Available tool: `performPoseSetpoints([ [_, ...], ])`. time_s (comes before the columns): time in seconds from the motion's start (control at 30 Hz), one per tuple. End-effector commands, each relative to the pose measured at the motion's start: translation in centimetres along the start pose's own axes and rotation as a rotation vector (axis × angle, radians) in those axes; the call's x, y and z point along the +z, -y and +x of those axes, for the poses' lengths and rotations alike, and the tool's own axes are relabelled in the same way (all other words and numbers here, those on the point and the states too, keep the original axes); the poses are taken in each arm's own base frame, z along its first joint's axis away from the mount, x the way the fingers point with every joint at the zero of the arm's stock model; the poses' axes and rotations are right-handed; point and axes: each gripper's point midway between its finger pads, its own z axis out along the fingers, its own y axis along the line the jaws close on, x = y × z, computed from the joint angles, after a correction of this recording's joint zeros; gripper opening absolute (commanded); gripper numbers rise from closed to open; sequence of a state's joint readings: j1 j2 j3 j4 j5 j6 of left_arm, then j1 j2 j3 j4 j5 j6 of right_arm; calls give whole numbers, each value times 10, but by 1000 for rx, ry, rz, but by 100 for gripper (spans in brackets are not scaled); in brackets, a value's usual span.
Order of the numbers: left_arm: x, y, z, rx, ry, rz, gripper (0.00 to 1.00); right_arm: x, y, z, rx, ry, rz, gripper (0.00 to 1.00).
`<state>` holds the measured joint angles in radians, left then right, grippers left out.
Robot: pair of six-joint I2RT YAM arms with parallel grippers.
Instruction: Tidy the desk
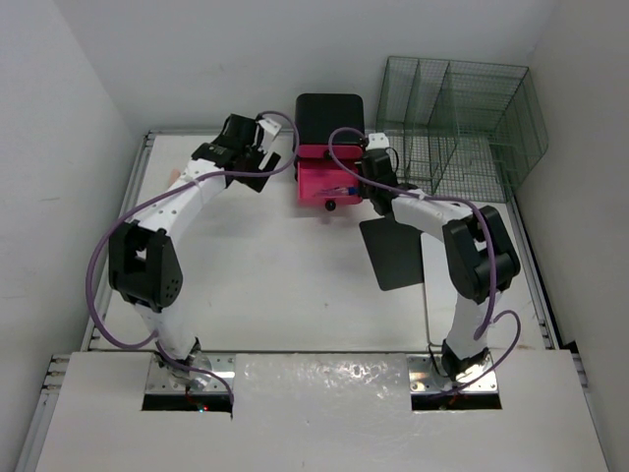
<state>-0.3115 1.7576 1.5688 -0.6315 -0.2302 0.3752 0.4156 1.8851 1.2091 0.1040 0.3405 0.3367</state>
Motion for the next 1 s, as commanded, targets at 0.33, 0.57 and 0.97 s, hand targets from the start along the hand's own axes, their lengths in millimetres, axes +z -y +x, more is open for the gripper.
performPoseSetpoints([
  [0.33,-30,-14,-24,-44,113,-2,87,-15,-32,-27,-3,52,-84,0],
  [0.57,-36,-21,-24,-53,127,-13,87,-14,-40,-30,-2,51,-106,0],
  [0.97,-31,-54,9,-156,100,-23,87,-71,-6,-57,-89,155,-23,50],
])
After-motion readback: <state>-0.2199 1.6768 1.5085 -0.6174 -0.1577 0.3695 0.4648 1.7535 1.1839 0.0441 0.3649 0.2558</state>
